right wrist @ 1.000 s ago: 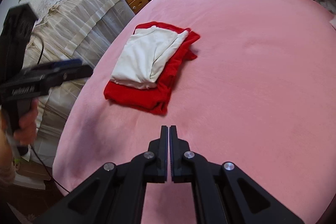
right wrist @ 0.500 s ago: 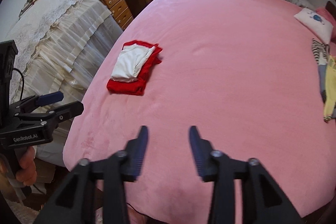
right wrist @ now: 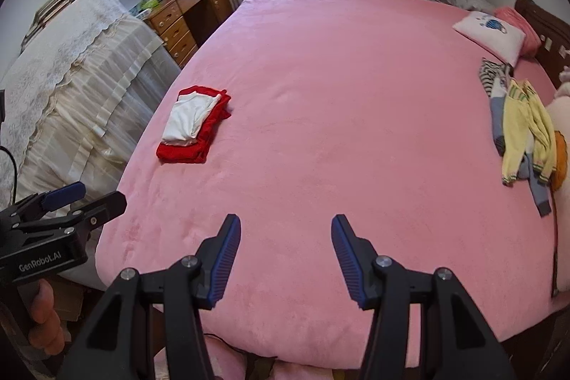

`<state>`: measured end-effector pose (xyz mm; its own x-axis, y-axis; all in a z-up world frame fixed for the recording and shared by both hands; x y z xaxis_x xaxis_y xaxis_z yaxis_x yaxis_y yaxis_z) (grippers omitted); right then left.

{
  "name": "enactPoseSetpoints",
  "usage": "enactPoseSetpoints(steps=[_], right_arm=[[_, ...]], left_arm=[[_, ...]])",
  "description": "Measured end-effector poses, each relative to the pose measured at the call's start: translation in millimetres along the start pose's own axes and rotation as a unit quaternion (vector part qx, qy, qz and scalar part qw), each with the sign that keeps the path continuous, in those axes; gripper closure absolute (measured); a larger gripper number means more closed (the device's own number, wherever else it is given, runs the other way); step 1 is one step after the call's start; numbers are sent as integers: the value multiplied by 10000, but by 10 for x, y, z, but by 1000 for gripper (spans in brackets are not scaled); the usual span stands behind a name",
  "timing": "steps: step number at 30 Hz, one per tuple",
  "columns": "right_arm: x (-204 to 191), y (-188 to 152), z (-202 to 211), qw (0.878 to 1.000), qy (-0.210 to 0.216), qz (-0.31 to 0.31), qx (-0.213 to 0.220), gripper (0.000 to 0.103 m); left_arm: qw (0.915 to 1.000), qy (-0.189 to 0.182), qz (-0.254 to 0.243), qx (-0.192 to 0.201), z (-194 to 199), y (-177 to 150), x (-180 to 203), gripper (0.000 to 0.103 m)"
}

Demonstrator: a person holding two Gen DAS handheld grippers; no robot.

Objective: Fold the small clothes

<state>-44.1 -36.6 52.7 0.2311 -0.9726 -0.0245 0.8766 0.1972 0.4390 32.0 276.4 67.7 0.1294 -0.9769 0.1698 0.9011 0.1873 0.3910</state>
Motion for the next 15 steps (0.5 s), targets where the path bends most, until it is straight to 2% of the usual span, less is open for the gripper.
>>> enactPoseSetpoints(steps=[4, 15], right_arm=[[55, -47, 117, 9997, -164, -177, 70, 49], [35, -96, 281, 9963, -587, -622, 95, 49]], left_arm=[[9998, 64, -160, 140, 139, 0, 64, 12], [9994, -103, -200, 276, 335, 77, 41, 12]])
Point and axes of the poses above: each gripper's, at about its wrist camera, not at the fingertips, and z roughly against the way its jaws point, x to its right, y to its top, the point moved 4 cm from there along -z, roughly the way its jaws point, and after that the axes turned 9 degrees about z, right-handed, at the moved point
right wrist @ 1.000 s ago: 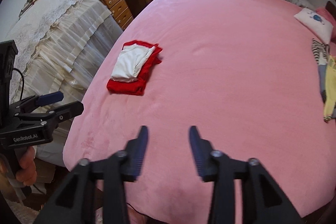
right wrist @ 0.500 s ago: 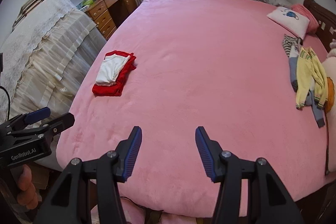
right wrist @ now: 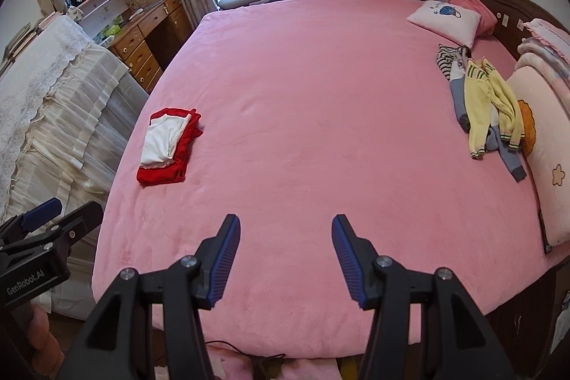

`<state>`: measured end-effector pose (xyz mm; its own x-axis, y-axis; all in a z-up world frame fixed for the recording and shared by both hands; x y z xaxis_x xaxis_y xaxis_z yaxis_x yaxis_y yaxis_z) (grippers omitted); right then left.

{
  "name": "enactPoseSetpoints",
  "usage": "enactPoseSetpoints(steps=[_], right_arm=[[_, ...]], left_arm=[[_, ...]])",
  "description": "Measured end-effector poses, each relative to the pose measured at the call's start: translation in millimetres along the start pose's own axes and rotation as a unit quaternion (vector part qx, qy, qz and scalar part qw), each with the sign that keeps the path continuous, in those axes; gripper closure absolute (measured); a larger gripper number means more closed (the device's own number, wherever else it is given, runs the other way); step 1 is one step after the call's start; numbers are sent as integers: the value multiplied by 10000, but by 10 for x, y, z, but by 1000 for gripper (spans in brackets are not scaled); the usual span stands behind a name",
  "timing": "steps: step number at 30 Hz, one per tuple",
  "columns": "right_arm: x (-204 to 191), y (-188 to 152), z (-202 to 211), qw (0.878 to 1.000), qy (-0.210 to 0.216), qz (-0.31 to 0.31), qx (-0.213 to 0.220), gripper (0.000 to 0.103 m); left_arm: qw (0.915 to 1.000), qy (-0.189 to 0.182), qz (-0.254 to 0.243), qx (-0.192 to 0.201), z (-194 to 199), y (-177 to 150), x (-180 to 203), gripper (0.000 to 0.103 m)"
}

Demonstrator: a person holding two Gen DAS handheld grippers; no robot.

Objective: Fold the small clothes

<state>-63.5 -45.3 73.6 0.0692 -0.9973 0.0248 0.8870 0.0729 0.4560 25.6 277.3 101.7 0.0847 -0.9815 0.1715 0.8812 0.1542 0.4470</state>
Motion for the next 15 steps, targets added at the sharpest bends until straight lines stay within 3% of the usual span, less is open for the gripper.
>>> enactPoseSetpoints(steps=[15], right_arm=[[41, -60, 173, 9996, -263, 7, 88, 42]], left_arm=[[9999, 28, -49, 148, 76, -46, 99, 12]])
Point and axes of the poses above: each gripper's, at about its wrist camera, not at the fingertips, and z roughly against the way its jaws point, x to its right, y to its top, the point moved 4 cm from there along -z, roughly the way its jaws point, and after that the axes turned 9 degrees about z, right-handed, at the moved point
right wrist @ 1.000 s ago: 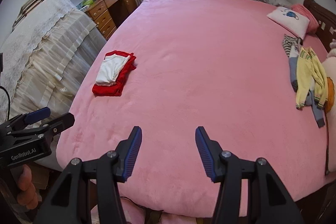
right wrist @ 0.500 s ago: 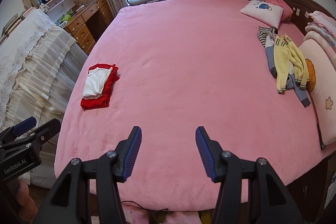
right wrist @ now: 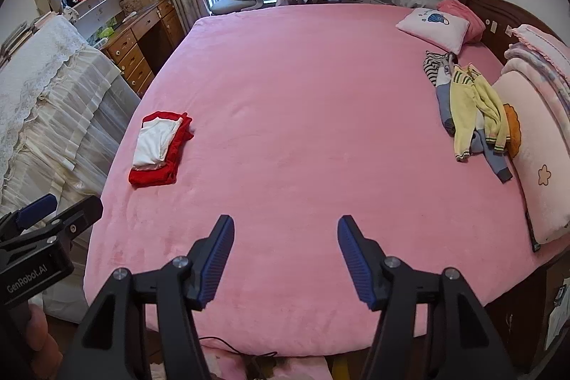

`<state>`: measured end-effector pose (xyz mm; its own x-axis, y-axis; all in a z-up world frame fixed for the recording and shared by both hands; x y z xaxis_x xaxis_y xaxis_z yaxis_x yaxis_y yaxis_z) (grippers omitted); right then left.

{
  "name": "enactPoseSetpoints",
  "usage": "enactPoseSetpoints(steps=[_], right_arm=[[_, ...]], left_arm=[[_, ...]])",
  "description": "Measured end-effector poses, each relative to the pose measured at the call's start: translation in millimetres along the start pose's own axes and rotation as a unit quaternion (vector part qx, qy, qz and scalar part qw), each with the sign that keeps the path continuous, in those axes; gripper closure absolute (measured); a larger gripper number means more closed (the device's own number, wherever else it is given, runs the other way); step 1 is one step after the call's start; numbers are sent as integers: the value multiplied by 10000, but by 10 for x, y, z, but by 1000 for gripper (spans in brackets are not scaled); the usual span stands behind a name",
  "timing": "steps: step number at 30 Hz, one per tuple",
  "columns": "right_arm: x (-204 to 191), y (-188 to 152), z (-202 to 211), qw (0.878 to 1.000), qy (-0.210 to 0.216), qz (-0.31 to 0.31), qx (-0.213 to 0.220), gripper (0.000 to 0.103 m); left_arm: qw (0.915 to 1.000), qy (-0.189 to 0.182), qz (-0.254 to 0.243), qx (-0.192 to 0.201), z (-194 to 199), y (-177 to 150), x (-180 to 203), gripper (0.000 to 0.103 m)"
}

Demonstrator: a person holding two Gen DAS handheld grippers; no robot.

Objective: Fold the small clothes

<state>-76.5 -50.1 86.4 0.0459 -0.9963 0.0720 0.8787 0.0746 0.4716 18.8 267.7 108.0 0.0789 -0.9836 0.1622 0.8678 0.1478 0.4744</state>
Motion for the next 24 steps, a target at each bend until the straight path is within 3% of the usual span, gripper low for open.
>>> enactPoseSetpoints(steps=[24], right_arm=[[27, 58, -136, 9998, -80, -82, -144, 42]], left_arm=[[9998, -18, -50, -169, -203, 69, 72, 12]])
Point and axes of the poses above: each gripper's, at about its wrist camera, not at the fingertips, and z roughly against the way its jaws point, x to its right, y to its top, the point moved 4 cm from there along -z, roughly the way its jaws point, and after that the axes turned 9 degrees about z, right-handed, at the moved point
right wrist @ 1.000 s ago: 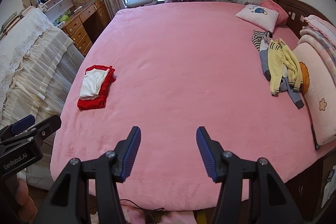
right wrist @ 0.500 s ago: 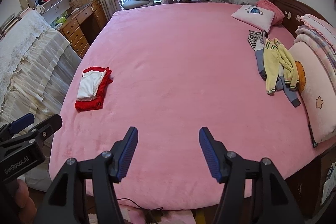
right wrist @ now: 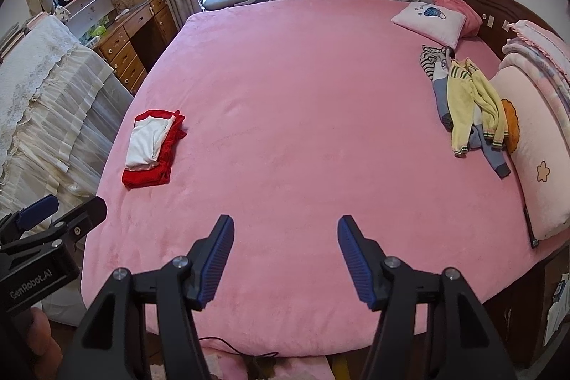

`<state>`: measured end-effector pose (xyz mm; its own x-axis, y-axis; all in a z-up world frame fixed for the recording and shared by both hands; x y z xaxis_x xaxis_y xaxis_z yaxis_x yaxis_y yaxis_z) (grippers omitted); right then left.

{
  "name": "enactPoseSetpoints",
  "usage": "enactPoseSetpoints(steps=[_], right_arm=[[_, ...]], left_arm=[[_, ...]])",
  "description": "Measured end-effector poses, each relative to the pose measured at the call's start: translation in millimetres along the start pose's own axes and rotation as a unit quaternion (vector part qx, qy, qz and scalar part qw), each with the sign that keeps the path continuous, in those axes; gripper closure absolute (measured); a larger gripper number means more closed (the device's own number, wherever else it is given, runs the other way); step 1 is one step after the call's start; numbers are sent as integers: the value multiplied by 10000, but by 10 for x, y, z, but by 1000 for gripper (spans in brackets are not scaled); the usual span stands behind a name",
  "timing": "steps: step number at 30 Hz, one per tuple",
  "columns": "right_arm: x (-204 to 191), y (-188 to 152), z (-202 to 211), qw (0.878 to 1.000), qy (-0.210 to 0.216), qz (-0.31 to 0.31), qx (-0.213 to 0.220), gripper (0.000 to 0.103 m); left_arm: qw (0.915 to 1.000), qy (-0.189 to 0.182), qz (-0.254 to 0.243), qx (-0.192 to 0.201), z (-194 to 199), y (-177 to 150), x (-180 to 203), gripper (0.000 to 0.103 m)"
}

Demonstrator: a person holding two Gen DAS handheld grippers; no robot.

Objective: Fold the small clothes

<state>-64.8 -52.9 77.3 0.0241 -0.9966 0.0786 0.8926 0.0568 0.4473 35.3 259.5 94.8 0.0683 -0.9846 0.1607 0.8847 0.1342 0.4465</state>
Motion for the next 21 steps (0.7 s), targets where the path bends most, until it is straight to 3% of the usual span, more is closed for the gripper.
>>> enactPoseSetpoints(steps=[21], right_arm=[[65, -25, -309, 9997, -98, 33, -209, 42]], left_arm=[[9996, 23, -31, -283, -400, -11, 91, 12]])
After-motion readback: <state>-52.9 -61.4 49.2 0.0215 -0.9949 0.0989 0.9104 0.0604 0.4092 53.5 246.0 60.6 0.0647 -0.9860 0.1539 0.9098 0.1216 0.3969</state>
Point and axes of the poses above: each gripper's, at about its wrist camera, not at the fingertips, and z roughly against the way its jaws point, x to its right, y to its top, the point moved 4 cm from there along -z, roughly the way its jaws point, and after that the axes turned 9 degrees about z, right-handed, at the moved point
